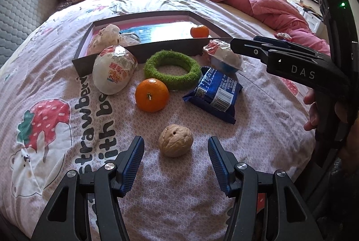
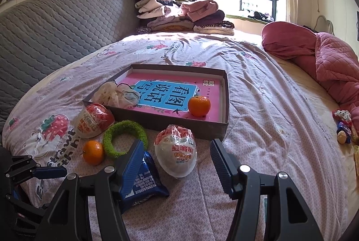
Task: Organize objects
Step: 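Move left tool to the walnut while right tool moves to the wrapped bun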
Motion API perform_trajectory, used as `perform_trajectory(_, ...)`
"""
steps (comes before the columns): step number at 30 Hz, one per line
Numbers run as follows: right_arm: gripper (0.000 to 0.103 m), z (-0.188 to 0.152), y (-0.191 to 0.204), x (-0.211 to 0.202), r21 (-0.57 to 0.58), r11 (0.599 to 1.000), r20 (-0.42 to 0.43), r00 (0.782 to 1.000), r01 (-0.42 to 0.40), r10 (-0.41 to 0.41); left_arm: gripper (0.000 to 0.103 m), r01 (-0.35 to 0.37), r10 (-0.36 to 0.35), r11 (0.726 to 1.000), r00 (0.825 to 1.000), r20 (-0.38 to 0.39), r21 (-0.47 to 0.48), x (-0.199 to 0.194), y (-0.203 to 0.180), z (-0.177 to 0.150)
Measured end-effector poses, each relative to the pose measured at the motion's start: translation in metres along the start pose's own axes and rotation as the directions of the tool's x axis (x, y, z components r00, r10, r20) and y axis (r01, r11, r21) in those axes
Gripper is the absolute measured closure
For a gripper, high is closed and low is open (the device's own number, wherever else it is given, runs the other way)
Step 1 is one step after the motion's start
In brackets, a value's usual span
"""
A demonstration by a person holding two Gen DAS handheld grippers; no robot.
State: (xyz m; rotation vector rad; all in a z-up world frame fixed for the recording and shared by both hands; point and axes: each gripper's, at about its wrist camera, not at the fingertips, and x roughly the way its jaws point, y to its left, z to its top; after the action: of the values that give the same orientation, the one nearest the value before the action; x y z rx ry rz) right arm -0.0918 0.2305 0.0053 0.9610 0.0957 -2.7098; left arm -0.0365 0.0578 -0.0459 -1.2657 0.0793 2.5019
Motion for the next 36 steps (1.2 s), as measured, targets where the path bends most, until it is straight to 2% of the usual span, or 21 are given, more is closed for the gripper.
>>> perform_trajectory(11,0.042,-0.003,0.0,0.011,-0.004,1.0,-0.022,1.0,0.006,-0.006,0.043,0.009,-0.009,1.0,1.0,-0.019,-0.018,0.012,-0.001,-0.004)
perform_trajectory(32,0.042,-0.005,0.0,0.037,0.006,1.0,-0.07,0.997,0.018,-0.018,0.043,-0.002,0.003,0.998,1.0,0.014,-0.056,0.024,0.001,0.001)
perform_trajectory(36,0.042,-0.005,0.001,0.044,0.002,1.0,-0.086,0.996,0.029,-0.028,0.052,-0.009,0.01,0.998,1.0,0.017,-0.059,0.025,0.002,0.002)
